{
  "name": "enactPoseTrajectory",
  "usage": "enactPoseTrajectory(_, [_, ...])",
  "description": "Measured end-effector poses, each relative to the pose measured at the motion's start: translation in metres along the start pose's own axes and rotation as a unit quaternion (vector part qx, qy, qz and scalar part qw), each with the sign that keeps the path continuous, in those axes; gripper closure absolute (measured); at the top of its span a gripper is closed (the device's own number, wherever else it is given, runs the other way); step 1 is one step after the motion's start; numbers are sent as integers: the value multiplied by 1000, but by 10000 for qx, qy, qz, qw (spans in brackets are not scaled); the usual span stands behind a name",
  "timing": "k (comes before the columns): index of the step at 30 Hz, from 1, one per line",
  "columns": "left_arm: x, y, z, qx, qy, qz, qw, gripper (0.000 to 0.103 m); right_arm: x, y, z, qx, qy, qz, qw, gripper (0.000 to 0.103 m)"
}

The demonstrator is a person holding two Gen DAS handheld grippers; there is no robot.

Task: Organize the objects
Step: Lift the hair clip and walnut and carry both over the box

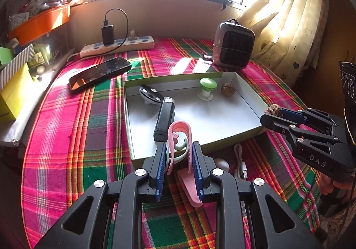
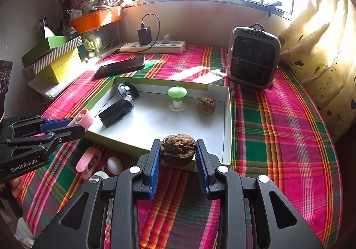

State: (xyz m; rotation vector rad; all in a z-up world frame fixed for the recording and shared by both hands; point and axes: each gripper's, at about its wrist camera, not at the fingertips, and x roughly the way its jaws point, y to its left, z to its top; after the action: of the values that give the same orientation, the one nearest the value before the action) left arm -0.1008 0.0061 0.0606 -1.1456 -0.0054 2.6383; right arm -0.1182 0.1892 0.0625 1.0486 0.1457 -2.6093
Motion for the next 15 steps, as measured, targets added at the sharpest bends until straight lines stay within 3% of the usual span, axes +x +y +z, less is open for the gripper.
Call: enactPoseTrajectory(15, [36,-14,32,214,93,-150,9996,82,33,-15,28,-32,100,-99,9999,71])
